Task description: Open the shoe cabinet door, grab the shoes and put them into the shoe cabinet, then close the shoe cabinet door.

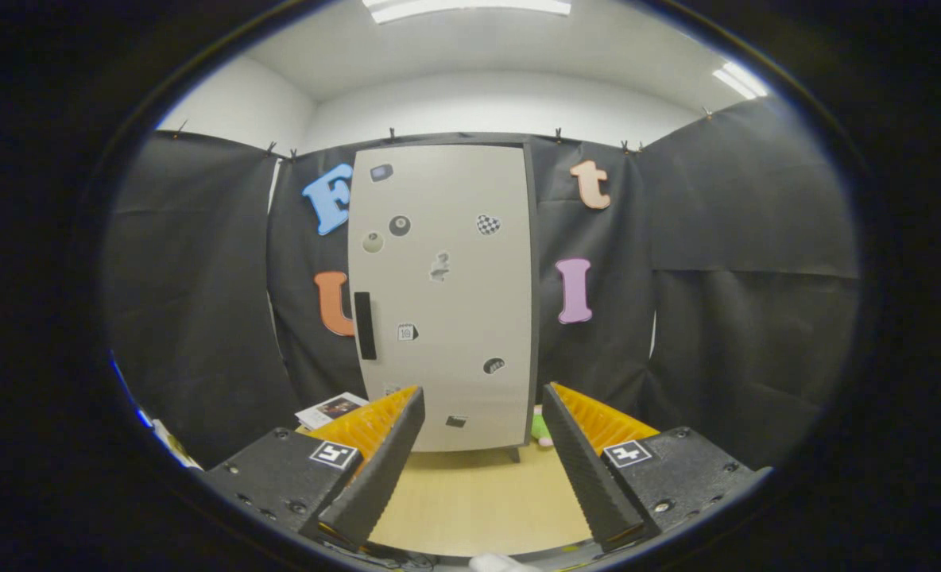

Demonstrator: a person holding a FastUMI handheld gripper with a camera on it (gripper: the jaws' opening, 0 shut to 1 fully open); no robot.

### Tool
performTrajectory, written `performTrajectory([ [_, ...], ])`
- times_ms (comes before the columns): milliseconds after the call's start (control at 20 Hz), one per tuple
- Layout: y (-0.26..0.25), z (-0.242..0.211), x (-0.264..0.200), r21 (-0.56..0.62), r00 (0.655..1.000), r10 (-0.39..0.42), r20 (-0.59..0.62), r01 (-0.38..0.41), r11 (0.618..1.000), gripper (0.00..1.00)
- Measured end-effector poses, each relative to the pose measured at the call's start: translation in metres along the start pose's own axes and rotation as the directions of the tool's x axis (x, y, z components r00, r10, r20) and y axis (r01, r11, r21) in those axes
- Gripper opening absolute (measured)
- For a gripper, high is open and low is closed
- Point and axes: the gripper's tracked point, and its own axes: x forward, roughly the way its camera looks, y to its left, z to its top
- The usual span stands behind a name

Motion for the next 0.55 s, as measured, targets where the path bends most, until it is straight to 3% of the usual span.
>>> performTrajectory([
  [550, -0.0017, -0.0037, -0.0084, 0.01, 1.0, -0.021, -0.003, 0.021, 1.0, 0.97],
])
